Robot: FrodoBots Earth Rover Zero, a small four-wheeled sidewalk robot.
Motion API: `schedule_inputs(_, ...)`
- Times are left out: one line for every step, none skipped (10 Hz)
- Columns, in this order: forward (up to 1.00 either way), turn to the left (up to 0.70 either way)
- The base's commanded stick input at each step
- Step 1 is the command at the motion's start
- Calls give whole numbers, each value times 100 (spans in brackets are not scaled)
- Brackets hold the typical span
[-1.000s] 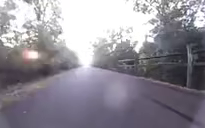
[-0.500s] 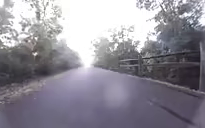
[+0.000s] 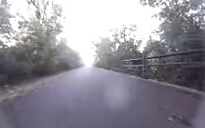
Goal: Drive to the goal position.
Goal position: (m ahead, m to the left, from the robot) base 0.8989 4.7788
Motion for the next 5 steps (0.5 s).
schedule_inputs(100,0)
schedule_inputs(100,0)
schedule_inputs(100,0)
schedule_inputs(100,0)
schedule_inputs(45,0)
